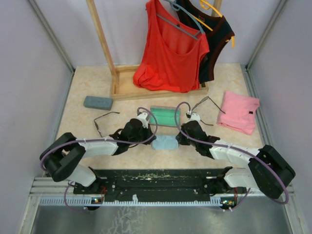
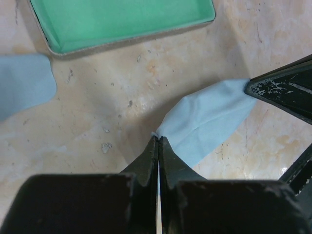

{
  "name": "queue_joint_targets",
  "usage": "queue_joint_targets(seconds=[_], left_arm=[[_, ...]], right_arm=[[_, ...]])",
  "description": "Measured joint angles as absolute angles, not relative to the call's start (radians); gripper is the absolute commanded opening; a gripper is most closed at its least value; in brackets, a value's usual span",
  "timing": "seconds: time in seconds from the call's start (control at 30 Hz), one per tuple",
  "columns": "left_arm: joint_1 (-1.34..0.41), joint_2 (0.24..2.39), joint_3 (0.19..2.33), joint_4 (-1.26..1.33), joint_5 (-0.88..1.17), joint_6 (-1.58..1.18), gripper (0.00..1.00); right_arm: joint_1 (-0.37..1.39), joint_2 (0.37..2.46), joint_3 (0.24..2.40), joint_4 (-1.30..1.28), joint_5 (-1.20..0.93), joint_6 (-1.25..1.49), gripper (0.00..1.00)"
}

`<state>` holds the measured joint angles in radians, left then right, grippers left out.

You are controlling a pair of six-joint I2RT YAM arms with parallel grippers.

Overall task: Organize the sunglasses
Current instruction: Pick up the glasses cleaning cloth from the center of the board.

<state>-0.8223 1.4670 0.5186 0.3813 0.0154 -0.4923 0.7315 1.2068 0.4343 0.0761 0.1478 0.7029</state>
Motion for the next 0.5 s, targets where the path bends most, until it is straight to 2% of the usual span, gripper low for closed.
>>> queue_joint_targets(seconds=[0.5], left_arm=[[-0.696, 1.584, 0.668, 0.392, 0.036, -0.390, 0.00]], right_arm=[[0.648, 1.345, 0.559, 0.196, 0.159, 0.684, 0.00]])
